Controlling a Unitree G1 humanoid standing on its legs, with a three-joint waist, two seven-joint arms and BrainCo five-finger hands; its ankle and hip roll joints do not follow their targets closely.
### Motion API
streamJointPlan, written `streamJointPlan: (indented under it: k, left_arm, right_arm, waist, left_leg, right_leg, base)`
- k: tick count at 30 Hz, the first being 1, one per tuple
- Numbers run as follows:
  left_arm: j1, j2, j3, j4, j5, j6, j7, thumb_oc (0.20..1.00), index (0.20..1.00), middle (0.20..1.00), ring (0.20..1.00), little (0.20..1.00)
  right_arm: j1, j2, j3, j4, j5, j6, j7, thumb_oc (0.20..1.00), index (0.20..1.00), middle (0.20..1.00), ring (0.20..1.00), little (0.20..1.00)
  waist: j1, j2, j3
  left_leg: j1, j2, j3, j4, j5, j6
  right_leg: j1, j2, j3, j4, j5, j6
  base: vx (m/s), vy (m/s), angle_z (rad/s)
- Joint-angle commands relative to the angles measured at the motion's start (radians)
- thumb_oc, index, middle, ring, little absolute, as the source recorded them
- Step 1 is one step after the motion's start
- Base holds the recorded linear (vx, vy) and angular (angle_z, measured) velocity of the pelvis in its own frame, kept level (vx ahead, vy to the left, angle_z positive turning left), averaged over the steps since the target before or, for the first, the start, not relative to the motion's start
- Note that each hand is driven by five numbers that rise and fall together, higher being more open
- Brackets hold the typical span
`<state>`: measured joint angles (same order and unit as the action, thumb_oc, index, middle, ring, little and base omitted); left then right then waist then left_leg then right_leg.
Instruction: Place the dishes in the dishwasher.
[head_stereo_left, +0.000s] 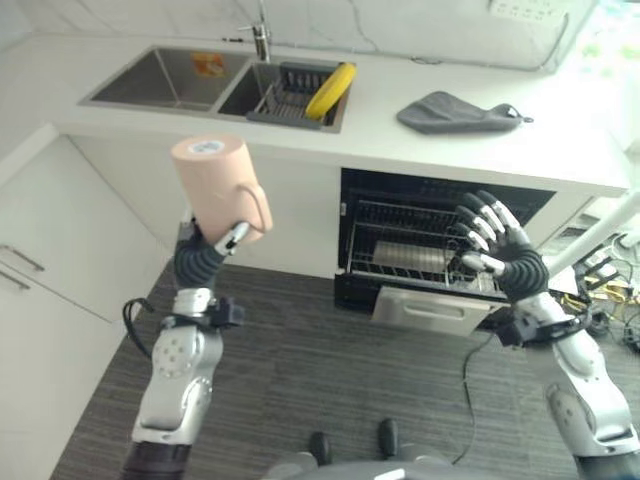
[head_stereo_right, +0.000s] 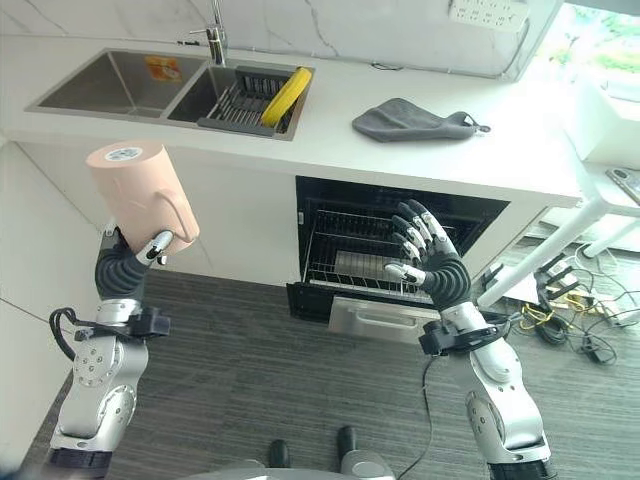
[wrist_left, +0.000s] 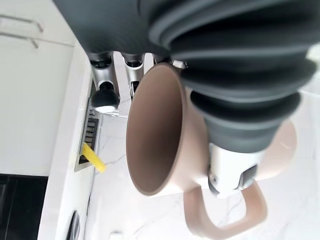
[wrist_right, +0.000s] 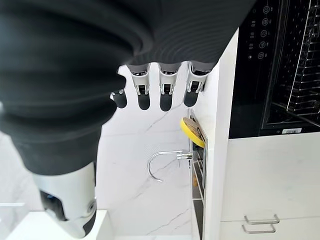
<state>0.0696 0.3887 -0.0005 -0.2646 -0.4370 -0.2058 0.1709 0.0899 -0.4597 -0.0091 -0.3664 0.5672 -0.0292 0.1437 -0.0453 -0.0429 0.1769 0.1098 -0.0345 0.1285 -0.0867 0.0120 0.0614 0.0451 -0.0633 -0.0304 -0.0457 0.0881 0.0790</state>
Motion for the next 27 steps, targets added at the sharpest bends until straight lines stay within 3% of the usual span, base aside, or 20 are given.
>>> streamJointPlan:
  k: [1,3,7,10,12,17,19,22,23,24,27]
  left_arm:
    - [-0.049,0.036,0.016,-0.058,0.062,-0.06,-0.007,0.2,0.2,0.2,0.2,0.2]
    - [-0.072,0.04,0.006,-0.05,0.057,-0.044,0.008,0.2,0.2,0.2,0.2,0.2]
    - [-0.074,0.054,0.024,-0.049,0.058,-0.038,-0.016,0.2,0.2,0.2,0.2,0.2]
    - [-0.095,0.069,0.022,-0.046,0.063,-0.036,-0.01,0.2,0.2,0.2,0.2,0.2]
    - [-0.091,0.08,0.033,-0.059,0.063,-0.036,0.015,0.2,0.2,0.2,0.2,0.2]
    - [-0.066,0.071,0.035,-0.059,0.057,-0.032,0.037,0.2,0.2,0.2,0.2,0.2]
    - [-0.059,0.064,0.025,-0.07,0.05,-0.029,0.034,0.2,0.2,0.2,0.2,0.2]
    - [-0.072,0.053,-0.002,-0.065,0.048,-0.048,0.013,0.2,0.2,0.2,0.2,0.2]
    - [-0.076,0.049,-0.009,-0.064,0.044,-0.047,0.01,0.2,0.2,0.2,0.2,0.2]
    - [-0.079,0.047,-0.019,-0.056,0.031,-0.051,-0.008,0.2,0.2,0.2,0.2,0.2]
    - [-0.09,0.057,-0.045,-0.034,0.051,-0.072,-0.002,0.2,0.2,0.2,0.2,0.2]
  right_arm:
    - [-0.068,-0.004,0.005,-0.024,0.023,-0.048,0.04,1.0,1.0,1.0,1.0,1.0]
    - [-0.079,0.0,0.023,-0.026,0.026,-0.05,0.044,1.0,1.0,1.0,1.0,1.0]
    - [-0.11,0.005,0.028,-0.015,0.042,-0.041,0.034,1.0,1.0,1.0,1.0,1.0]
    - [-0.13,0.001,0.041,-0.01,0.052,-0.041,0.013,1.0,1.0,1.0,1.0,1.0]
    - [-0.154,-0.011,0.047,-0.001,0.059,-0.042,0.004,1.0,1.0,1.0,1.0,1.0]
    - [-0.177,-0.019,0.04,-0.003,0.048,-0.033,-0.021,1.0,1.0,1.0,1.0,1.0]
    - [-0.167,-0.024,0.028,-0.016,0.055,-0.028,-0.024,1.0,1.0,1.0,1.0,1.0]
    - [-0.154,-0.043,-0.001,-0.009,0.066,-0.074,-0.056,1.0,1.0,1.0,1.0,1.0]
    - [-0.156,-0.041,-0.008,-0.007,0.074,-0.084,-0.076,1.0,1.0,1.0,1.0,1.0]
    - [-0.157,-0.032,-0.018,-0.002,0.08,-0.1,-0.071,1.0,1.0,1.0,1.0,1.0]
    - [-0.14,-0.029,-0.008,-0.039,0.017,-0.104,-0.065,1.0,1.0,1.0,1.0,1.0]
  waist:
    - [0.011,-0.017,-0.025]
    - [0.02,-0.039,-0.023]
    - [0.037,-0.05,-0.016]
    - [0.043,-0.055,-0.016]
    - [0.055,-0.054,-0.02]
    - [0.028,-0.022,-0.039]
    - [0.014,-0.014,-0.035]
    - [0.001,-0.007,-0.009]
    - [-0.008,-0.006,-0.005]
    - [-0.028,0.002,-0.004]
    - [-0.047,0.028,-0.013]
  left_leg:
    - [-0.002,0.039,-0.106,0.079,-0.079,-0.041]
    - [0.0,0.041,-0.124,0.094,-0.1,-0.042]
    - [-0.01,0.077,-0.126,0.145,-0.134,-0.062]
    - [-0.02,0.11,-0.131,0.165,-0.141,-0.074]
    - [-0.009,0.14,-0.118,0.159,-0.137,-0.089]
    - [0.052,0.232,-0.06,0.069,-0.065,-0.143]
    - [0.03,0.256,-0.032,0.088,-0.033,-0.162]
    - [-0.061,0.269,-0.013,0.23,0.009,-0.189]
    - [-0.067,0.267,0.015,0.226,-0.012,-0.184]
    - [-0.045,0.27,0.074,0.163,-0.017,-0.179]
    - [0.007,0.255,0.034,0.041,0.014,-0.171]
  right_leg:
    - [-0.014,-0.039,0.053,0.077,-0.046,0.053]
    - [-0.011,-0.103,0.059,0.033,0.021,0.086]
    - [-0.003,-0.167,0.08,-0.006,0.077,0.114]
    - [0.008,-0.159,0.086,-0.006,0.049,0.125]
    - [0.026,-0.142,0.044,-0.027,0.024,0.128]
    - [0.04,-0.064,0.047,-0.04,-0.02,0.066]
    - [0.04,-0.046,0.045,-0.04,-0.028,0.043]
    - [0.049,-0.039,0.005,-0.042,-0.037,0.024]
    - [0.047,-0.046,-0.016,-0.042,-0.035,0.027]
    - [0.047,-0.053,-0.049,-0.042,-0.037,0.032]
    - [0.047,-0.056,-0.04,-0.038,-0.039,0.04]
  base:
    - [0.08,-0.005,0.09]
    - [0.1,-0.136,0.15]
    - [0.07,-0.27,0.02]
    - [0.06,-0.42,0.17]
    - [0.06,-0.507,0.1]
    - [0.08,-0.394,-0.1]
    - [-0.03,-0.194,0.06]
    - [-0.08,-0.165,0.19]
    - [-0.1,-0.027,0.49]
    - [-0.06,0.083,0.6]
    - [0.0,0.114,0.56]
